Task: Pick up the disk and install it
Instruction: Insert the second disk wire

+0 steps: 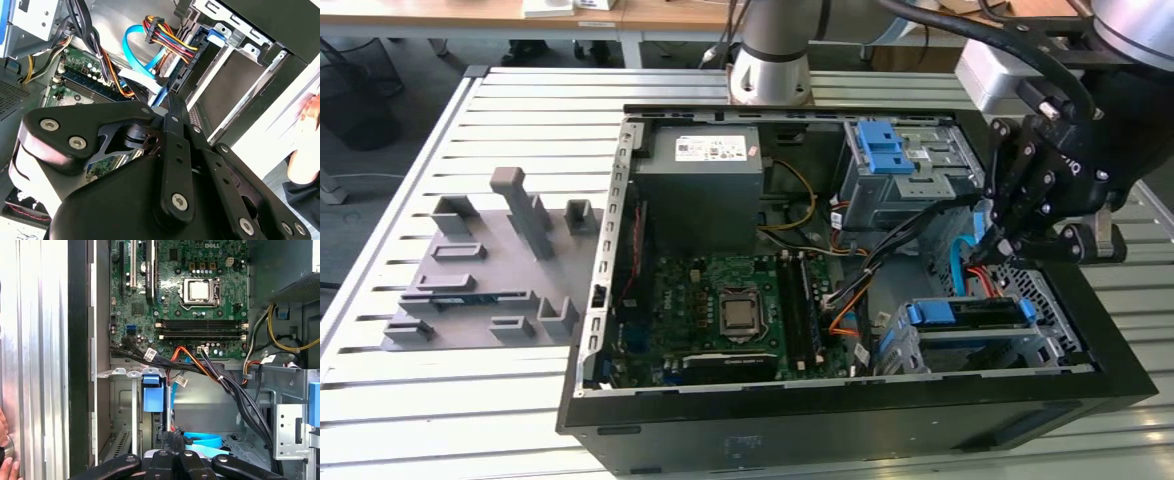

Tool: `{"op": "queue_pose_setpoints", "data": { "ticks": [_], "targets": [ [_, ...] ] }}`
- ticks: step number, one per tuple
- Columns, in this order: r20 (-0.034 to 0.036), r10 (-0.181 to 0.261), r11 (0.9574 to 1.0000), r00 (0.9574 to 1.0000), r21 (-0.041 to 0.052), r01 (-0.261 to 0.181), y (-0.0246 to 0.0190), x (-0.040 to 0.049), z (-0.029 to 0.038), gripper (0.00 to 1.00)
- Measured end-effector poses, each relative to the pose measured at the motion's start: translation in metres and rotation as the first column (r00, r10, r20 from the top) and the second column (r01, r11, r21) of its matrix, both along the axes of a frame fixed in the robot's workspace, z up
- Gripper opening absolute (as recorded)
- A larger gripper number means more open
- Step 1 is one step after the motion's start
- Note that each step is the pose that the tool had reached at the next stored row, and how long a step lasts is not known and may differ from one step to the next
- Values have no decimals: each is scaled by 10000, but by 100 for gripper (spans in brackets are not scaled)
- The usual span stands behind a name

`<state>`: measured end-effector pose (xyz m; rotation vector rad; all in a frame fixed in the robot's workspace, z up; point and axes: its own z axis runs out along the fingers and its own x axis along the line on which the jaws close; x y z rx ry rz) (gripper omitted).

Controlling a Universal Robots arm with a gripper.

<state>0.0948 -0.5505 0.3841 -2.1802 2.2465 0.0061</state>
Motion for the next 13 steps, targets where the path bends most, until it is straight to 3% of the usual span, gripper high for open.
{"op": "queue_pose_setpoints", "data": {
  "ticks": [6, 12, 13],
  "targets": [
    [0, 0, 10000, 10000, 0, 0, 75, 0, 0, 11],
    [0, 0, 10000, 10000, -3, 0, 95, 0, 0, 11],
    [0, 0, 10000, 10000, -4, 0, 100, 0, 1, 17]
  ]
}}
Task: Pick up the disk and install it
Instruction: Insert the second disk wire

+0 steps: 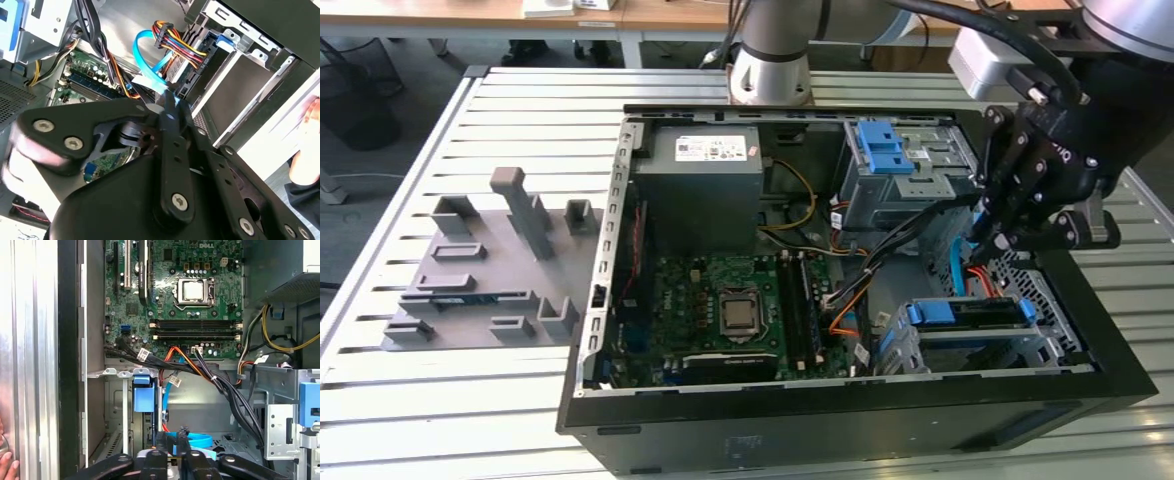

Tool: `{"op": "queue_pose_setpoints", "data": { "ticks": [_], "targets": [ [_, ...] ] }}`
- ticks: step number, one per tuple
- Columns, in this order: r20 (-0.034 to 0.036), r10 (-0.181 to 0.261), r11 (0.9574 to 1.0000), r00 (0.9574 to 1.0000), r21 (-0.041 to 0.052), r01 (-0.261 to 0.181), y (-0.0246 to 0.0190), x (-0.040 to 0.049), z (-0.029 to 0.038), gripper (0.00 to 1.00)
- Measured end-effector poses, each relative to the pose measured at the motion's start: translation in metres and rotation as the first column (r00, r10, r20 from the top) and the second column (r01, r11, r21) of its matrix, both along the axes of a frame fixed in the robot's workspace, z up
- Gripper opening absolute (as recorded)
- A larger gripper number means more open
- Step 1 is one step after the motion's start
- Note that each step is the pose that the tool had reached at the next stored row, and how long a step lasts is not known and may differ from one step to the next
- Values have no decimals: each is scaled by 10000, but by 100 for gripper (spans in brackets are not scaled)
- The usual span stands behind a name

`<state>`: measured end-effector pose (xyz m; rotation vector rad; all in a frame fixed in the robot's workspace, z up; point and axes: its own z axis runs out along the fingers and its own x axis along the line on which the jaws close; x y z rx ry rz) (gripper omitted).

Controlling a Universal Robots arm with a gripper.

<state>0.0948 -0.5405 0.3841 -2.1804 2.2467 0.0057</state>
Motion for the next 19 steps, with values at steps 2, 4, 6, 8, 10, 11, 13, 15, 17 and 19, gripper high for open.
{"op": "queue_pose_setpoints", "data": {
  "ticks": [2, 4, 6, 8, 10, 11, 13, 15, 17, 19],
  "targets": [
    [0, 0, 10000, 10000, -3, 0, 9, 0, -1, 24],
    [0, 0, 10000, 10000, -12, 0, 16, 0, -1, 24],
    [0, 0, 10000, 10000, -19, 0, 20, 0, -5, 24],
    [1, 0, 10000, 10000, -33, 0, 21, 0, -12, 24],
    [0, 0, 10000, 10000, -52, 0, 23, 0, -20, 24],
    [0, 0, 10000, 10000, -60, 0, 23, 0, -25, 24],
    [0, 0, 10000, 10000, -77, 0, 23, 0, -37, 24],
    [0, 0, 9999, 10000, -104, 0, 23, 0, -49, 24],
    [0, 0, 9999, 10000, -135, 0, 23, 0, -61, 24],
    [0, 0, 9999, 10000, -157, 0, 23, 0, -74, 24]
  ]
}}
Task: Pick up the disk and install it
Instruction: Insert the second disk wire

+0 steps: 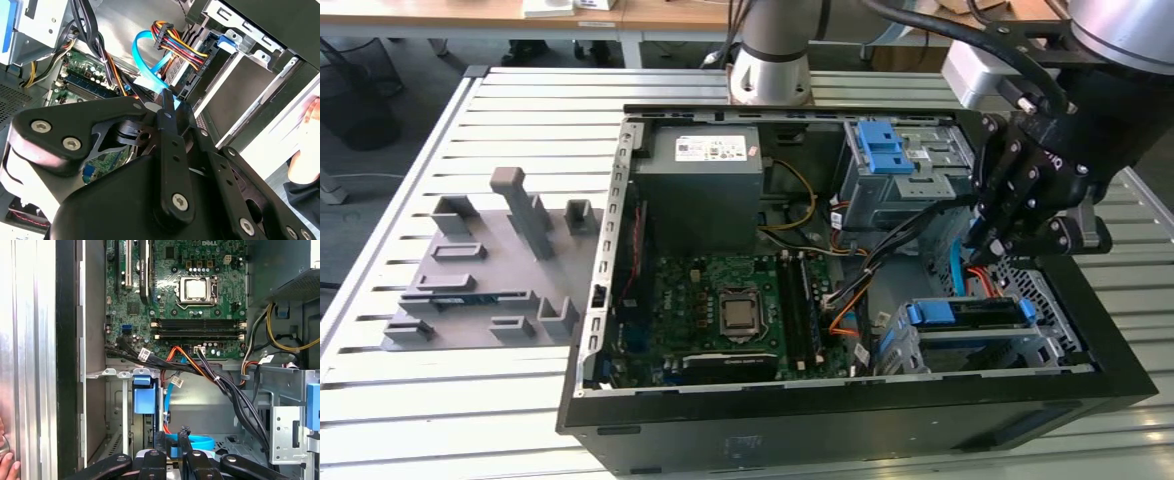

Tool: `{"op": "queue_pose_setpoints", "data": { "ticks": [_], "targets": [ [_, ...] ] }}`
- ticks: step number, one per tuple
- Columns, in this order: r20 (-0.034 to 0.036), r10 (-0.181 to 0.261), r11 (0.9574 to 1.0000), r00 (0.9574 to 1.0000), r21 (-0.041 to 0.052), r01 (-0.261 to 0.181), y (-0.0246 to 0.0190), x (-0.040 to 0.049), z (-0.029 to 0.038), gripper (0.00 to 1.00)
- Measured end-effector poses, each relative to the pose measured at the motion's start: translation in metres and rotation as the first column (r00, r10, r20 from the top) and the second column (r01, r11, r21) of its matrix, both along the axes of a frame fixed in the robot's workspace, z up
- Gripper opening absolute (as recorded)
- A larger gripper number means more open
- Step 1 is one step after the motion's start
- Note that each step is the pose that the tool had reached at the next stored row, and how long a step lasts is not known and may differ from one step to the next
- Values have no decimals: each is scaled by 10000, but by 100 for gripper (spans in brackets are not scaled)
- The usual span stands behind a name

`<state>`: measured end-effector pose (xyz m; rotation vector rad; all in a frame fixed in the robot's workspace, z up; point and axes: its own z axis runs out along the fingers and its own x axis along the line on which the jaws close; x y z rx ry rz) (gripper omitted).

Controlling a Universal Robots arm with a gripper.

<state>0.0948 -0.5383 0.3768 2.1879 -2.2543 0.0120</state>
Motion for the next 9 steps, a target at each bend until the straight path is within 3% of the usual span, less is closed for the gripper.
{"op": "queue_pose_setpoints", "data": {
  "ticks": [9],
  "targets": [
    [19, -1, 10000, 10000, -91, 1, 0, 0, -60, 24]
  ]
}}
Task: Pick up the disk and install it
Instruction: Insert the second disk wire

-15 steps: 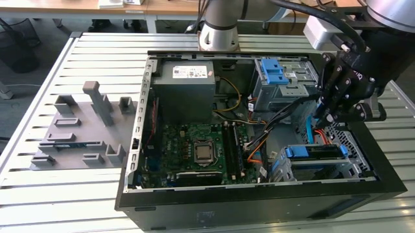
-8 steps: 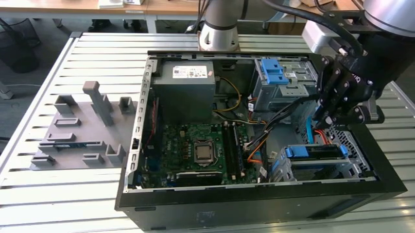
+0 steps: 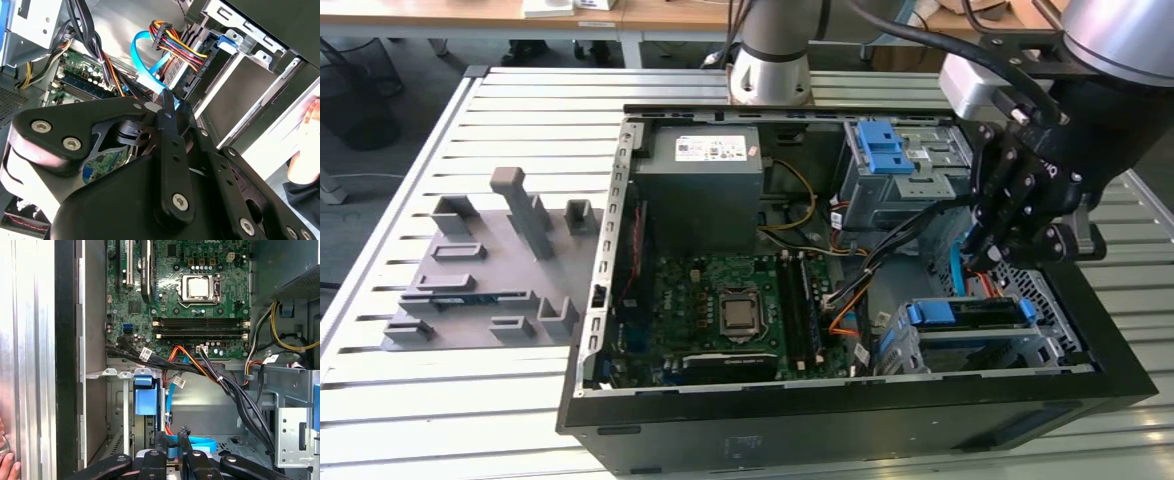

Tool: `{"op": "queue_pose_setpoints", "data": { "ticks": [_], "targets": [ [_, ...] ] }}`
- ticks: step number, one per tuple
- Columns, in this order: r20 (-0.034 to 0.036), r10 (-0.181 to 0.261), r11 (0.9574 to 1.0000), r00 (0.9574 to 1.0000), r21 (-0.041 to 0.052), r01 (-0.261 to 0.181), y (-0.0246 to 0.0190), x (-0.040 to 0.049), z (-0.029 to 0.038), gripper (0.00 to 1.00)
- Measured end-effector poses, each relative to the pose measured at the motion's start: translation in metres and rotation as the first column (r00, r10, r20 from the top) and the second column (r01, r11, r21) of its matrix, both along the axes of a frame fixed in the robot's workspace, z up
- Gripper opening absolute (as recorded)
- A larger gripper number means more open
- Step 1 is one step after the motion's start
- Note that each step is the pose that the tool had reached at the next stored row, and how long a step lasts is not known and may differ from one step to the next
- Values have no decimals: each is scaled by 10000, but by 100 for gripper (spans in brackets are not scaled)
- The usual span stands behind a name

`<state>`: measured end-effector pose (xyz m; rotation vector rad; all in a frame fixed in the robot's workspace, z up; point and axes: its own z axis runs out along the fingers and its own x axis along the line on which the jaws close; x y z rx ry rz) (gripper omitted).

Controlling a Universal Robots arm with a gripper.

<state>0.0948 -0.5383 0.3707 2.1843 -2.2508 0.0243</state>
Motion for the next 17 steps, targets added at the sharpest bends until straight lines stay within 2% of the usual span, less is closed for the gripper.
{"op": "queue_pose_setpoints", "data": {
  "ticks": [5, 7, 10, 11, 12, 17],
  "targets": [
    [26, 0, 9999, 10000, -118, 0, 0, 0, -21, 24],
    [65, 0, 9998, 10000, -222, 1, 0, 0, -25, 24],
    [146, 3, 9991, 9999, -430, 3, 0, 0, -32, 22],
    [167, 5, 9988, 9999, -487, 3, 0, 1, -34, 16],
    [181, 6, 9986, 9998, -526, 3, 0, 1, -38, 16],
    [183, 5, 9986, 9998, -536, 5, 0, 0, -43, 16]
  ]
}}
